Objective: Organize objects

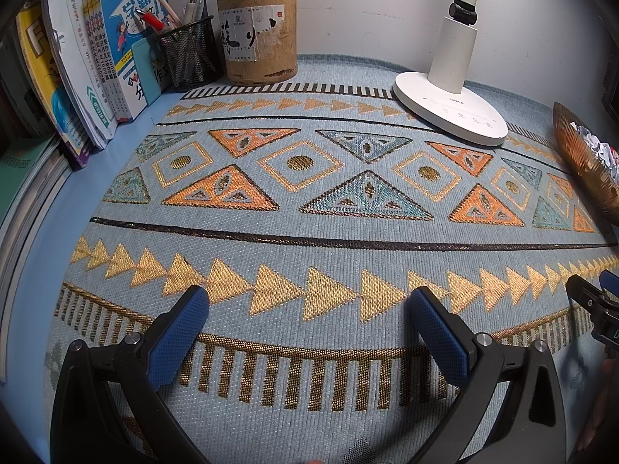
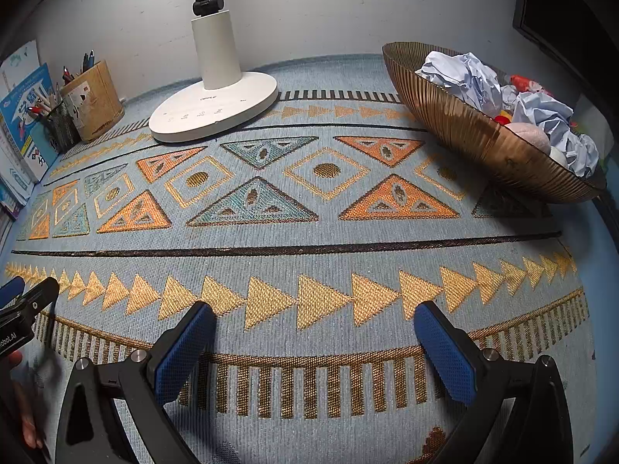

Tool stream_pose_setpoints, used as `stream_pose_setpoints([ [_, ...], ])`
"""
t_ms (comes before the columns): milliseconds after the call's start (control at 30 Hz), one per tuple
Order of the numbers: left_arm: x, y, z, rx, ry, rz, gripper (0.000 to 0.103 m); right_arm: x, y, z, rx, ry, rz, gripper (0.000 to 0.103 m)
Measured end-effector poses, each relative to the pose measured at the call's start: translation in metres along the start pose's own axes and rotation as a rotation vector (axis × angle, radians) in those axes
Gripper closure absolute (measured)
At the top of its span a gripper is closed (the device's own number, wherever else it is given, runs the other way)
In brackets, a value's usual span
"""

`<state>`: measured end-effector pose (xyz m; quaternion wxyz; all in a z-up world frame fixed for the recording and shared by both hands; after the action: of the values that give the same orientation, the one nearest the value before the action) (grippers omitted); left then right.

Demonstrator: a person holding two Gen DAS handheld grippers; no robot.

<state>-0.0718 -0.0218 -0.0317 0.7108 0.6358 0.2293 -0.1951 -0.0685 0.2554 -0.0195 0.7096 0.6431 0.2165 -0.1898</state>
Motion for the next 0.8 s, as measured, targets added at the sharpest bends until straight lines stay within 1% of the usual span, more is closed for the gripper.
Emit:
stream_pose_setpoints([
  [267,-0.0037,-0.0025,0.0003,0.000,-0.002,0.003,0.000,0.0001,0.0000,-0.0001,0.000,0.000,0.000,0.000],
  [300,-0.0043,-0.0032,0.0001,0.003,-0.010,-0.015,0.000,0.0001,0.0000,-0.0002,0.001,0.000,0.000,0.000],
  [333,-0.0054,-0.0038,0.0001,0.003,-0.007,-0.016,0.000,0.0003,0.0002,-0.0001,0.002,-0.002,0.000,0.000],
  [500,-0.0086,-0.0096,0.0001,0.014,-0.011,-0.015,0.000,-0.0015,0.0015,-0.0092,0.013,-0.041,-0.005,0.000],
  [733,-0.0089,-0.0098,0.0007,0.016,-0.010,-0.015,0.000,-0.0043,-0.0022,-0.0062,0.021,-0.016,0.006,0.000],
  [800,-0.0089,-0.0100,0.0004,0.016,-0.010,-0.015,0.000,-0.0013,-0.0007,-0.0053,0.025,-0.028,-0.020,0.000],
])
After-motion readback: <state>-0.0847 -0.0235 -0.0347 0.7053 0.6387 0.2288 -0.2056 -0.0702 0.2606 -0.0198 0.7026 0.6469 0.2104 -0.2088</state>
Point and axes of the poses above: each gripper's, at about its wrist camera, not at the fingertips, and y roughly against the way its jaws point, z to its left, x to its underside, the point moved 4 cm from there along -y, roughly the way its jaws point, and after that the axes turned 6 degrees about -x, right-handed, at the moved point
